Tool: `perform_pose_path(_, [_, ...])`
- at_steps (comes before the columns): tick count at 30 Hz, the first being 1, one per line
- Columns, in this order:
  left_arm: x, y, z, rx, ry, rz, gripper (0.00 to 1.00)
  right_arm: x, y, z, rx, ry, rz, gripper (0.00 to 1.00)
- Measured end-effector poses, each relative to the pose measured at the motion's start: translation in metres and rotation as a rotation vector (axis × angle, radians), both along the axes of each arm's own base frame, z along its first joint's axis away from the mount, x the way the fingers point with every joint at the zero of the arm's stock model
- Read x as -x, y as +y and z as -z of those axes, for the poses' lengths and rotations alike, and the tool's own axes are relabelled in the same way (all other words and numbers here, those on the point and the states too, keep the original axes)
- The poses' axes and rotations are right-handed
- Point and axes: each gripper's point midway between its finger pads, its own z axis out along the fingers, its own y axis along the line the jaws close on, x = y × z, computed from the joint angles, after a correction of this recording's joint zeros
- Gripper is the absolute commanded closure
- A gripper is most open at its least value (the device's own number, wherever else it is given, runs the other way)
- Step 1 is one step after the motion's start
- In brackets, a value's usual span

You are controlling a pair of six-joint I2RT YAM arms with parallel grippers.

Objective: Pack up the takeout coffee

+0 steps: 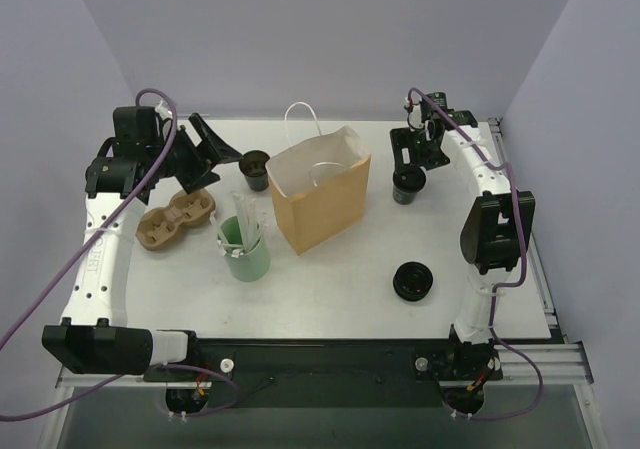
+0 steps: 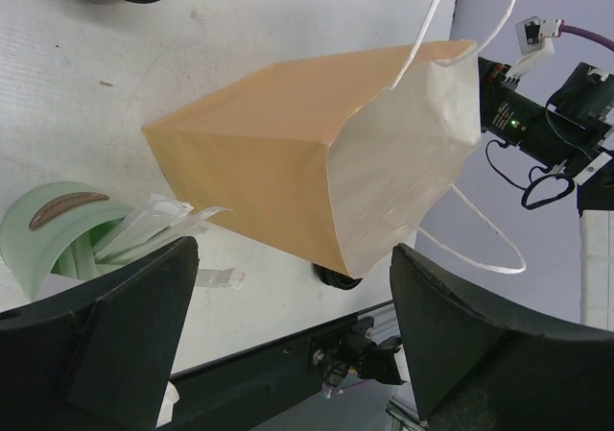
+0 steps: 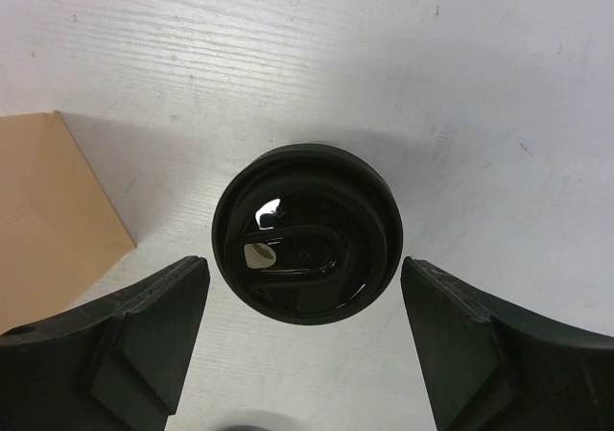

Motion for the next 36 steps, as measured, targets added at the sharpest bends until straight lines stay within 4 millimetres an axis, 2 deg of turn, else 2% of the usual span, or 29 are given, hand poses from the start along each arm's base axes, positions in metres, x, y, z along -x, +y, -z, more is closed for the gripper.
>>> perform_pose_path(7, [0.000,-0.001,0.014,0.013,0.038,-0.003,0.10,0.005,-0.004,0.007,0.021,0.019,-0.003,0.16])
perform_pose_path(20, [0.000,-0.002,0.014,0.014,0.033,0.003,0.12,0.005,-0.003,0.009,0.020,0.026,-0.008,0.17])
perform_pose_path(25, [0.000,-0.002,0.014,0.013,0.032,0.004,0.12,0.004,-0.003,0.018,0.023,0.046,-0.009,0.17])
perform_pose_path(28, [0.000,-0.002,0.014,0.012,0.032,0.004,0.14,0.003,-0.003,0.025,0.027,0.058,-0.010,0.21])
perform_pose_path(36, [0.001,0.001,0.016,-0.038,0.046,0.001,0.20,0.000,-0.002,0.024,0.029,0.051,-0.011,0.35])
